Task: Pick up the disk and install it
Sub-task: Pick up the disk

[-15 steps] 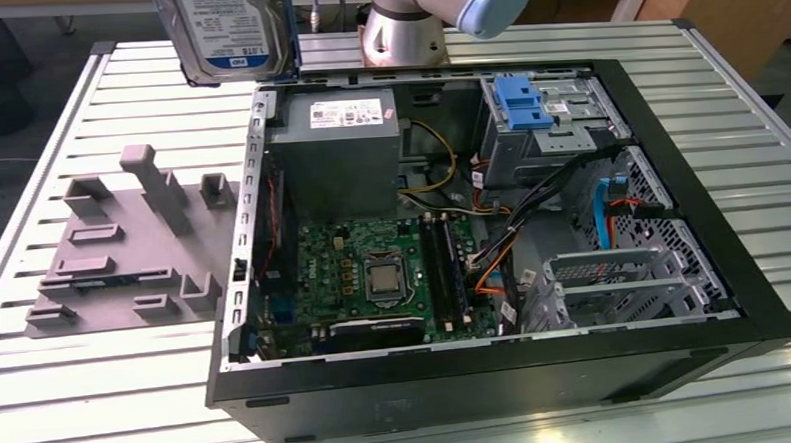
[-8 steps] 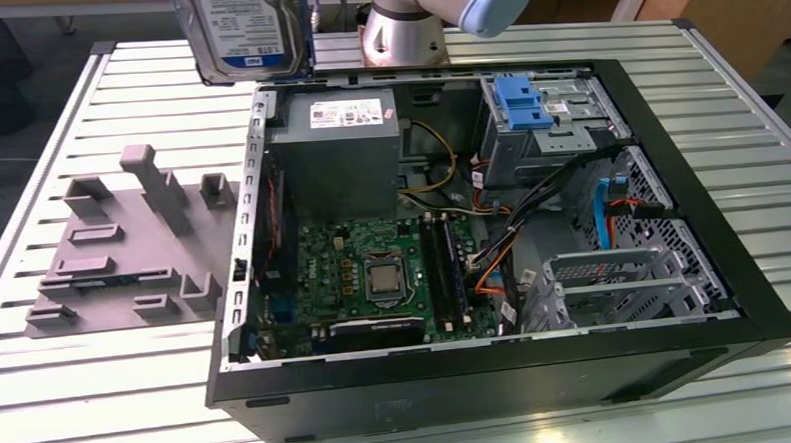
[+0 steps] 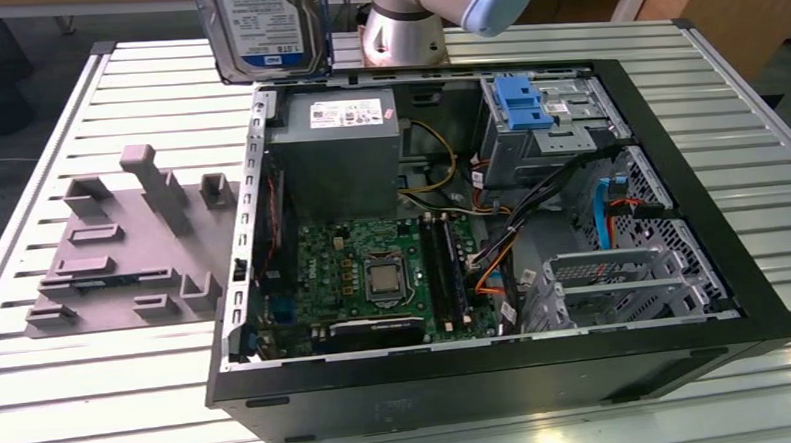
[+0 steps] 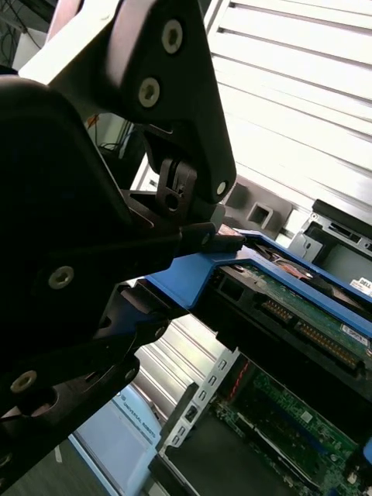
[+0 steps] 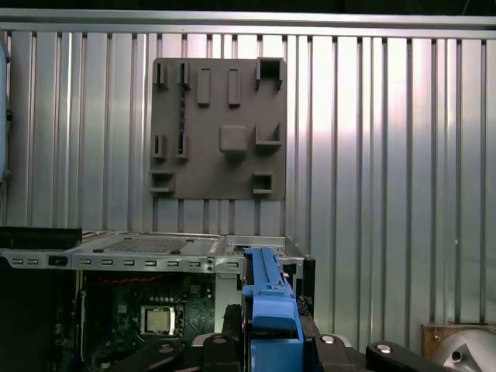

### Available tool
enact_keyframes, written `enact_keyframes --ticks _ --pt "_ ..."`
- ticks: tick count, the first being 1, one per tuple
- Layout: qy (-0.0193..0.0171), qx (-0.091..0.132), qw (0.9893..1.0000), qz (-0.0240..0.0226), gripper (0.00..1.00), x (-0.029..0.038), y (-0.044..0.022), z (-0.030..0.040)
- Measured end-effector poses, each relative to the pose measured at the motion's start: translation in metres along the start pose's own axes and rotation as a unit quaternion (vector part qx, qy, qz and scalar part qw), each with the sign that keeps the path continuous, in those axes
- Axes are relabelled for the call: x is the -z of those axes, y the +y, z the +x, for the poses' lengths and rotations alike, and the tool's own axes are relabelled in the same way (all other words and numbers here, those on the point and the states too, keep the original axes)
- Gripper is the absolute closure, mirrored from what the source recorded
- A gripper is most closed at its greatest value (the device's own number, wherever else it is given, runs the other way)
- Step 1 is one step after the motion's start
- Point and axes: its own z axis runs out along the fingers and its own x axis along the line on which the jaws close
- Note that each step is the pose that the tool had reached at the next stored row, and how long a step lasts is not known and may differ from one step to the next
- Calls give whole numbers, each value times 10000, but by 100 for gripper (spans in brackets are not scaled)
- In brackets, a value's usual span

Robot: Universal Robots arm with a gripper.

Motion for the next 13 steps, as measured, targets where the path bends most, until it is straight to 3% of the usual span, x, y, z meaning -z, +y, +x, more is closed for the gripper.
enact_keyframes --ticks 13 --pt "0 0 10000 0 64 1 -228 0"
